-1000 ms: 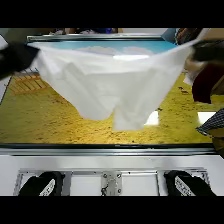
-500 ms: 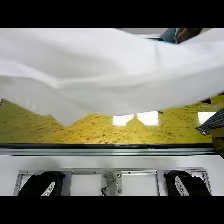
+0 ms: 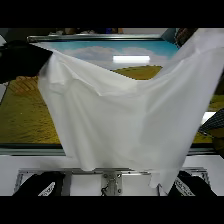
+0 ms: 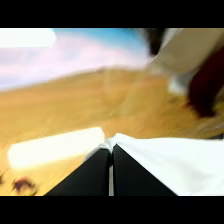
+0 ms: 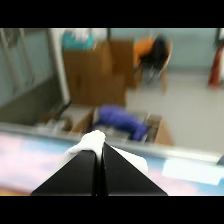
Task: Fold the clothes and pants, and hang the long-sleeved shirts on hangers.
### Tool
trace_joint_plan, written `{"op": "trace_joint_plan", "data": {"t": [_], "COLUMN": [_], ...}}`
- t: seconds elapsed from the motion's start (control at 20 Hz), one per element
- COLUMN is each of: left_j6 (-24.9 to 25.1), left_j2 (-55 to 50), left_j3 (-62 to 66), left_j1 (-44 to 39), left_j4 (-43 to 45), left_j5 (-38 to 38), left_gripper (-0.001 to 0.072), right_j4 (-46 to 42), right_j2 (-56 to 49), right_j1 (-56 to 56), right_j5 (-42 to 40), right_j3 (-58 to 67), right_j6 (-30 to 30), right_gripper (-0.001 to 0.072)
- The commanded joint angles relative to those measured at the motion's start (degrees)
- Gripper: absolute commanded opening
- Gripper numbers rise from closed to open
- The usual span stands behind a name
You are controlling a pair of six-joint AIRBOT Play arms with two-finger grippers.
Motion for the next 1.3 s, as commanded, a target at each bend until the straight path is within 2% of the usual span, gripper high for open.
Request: {"op": "trace_joint_plan", "data": {"t": [0.0,0.1,0.25,0.35,0.4,0.45,0.5,0.65,0.8,0.95,1.1,1.25], "left_j6": [-0.48,-0.39,-0.26,-0.37,-0.33,-0.37,-0.42,-0.42,0.20,0.68,0.66,-0.26], "left_j2": [-12.07,-19.78,-31.06,-36.92,-39.12,-40.87,-42.64,-44.78,-41.35,-31.63,-21.00,-13.62], "left_j3": [0.02,0.04,0.09,0.22,0.22,0.57,1.70,7.17,8.48,-3.69,-22.34,-38.07], "left_j1": [0.02,1.57,6.78,9.90,11.30,12.33,13.46,17.44,21.40,23.30,22.69,20.61], "left_j4": [14.21,20.39,19.65,15.19,11.04,7.08,2.51,-4.26,-2.10,1.73,1.77,1.70], "left_j5": [-5.38,0.90,11.74,18.95,22.01,23.76,23.74,16.24,5.60,5.05,6.43,7.85], "left_gripper": [0.0005,0.0005,0.0004,0.0004,0.0025,0.0360,0.0720,0.0712,0.0712,0.0712,0.0712,0.0713], "right_j4": [0.70,-3.21,-3.63,-3.65,-3.65,-3.67,-3.67,-3.82,-3.82,-3.82,-3.85,-3.78], "right_j2": [-16.92,-25.59,-34.16,-36.50,-37.03,-37.11,-36.92,-33.48,-27.36,-20.57,-14.03,-12.61], "right_j1": [4.85,6.93,7.87,7.80,7.78,7.72,7.67,5.97,0.76,-6.38,-14.16,-20.41], "right_j5": [0.66,-7.65,-16.98,-20.11,-21.24,-21.90,-22.01,-19.85,-7.98,5.68,15.04,17.38], "right_j3": [0.09,0.11,0.11,0.11,0.11,0.11,0.20,0.33,0.17,-7.72,-24.96,-39.93], "right_j6": [-3.52,-3.63,-0.79,0.17,0.13,-0.59,-1.44,-5.22,-5.40,-5.40,-2.78,3.69], "right_gripper": [0.0011,0.0012,0.0012,0.0029,0.0191,0.0525,0.0661,0.0648,0.0647,0.0648,0.0648,0.0648]}}
